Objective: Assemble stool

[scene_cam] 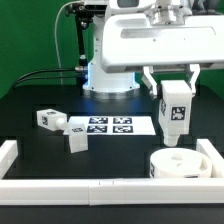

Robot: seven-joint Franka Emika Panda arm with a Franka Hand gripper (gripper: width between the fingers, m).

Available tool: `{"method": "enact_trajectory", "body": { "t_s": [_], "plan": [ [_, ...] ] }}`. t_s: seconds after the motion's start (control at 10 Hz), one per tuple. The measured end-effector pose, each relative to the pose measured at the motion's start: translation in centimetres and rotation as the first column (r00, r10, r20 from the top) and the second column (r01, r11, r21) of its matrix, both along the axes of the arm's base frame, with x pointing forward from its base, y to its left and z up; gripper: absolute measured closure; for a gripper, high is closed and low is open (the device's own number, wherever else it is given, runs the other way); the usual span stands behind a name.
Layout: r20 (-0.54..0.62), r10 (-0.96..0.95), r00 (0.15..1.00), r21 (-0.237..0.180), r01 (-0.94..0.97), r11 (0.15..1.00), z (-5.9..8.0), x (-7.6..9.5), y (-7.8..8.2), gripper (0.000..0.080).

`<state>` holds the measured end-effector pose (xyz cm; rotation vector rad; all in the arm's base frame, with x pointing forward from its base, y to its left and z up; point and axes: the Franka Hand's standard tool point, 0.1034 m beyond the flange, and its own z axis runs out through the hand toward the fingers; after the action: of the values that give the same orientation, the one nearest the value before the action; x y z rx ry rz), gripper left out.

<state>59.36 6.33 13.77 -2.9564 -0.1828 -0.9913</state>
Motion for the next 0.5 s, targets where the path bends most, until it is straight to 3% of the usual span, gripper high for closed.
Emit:
{"method": "enact_trajectory", "body": {
  "t_s": [0.1, 0.5],
  "plan": [
    [-0.01, 0.001, 1.0, -0.005, -0.001, 1.0, -1.2, -0.2, -0.2, 0.0466],
    [-0.06, 0.004, 0.998, 0.017, -0.003, 1.0, -2.8, -0.9, 1.9, 0.0466]
  ]
}}
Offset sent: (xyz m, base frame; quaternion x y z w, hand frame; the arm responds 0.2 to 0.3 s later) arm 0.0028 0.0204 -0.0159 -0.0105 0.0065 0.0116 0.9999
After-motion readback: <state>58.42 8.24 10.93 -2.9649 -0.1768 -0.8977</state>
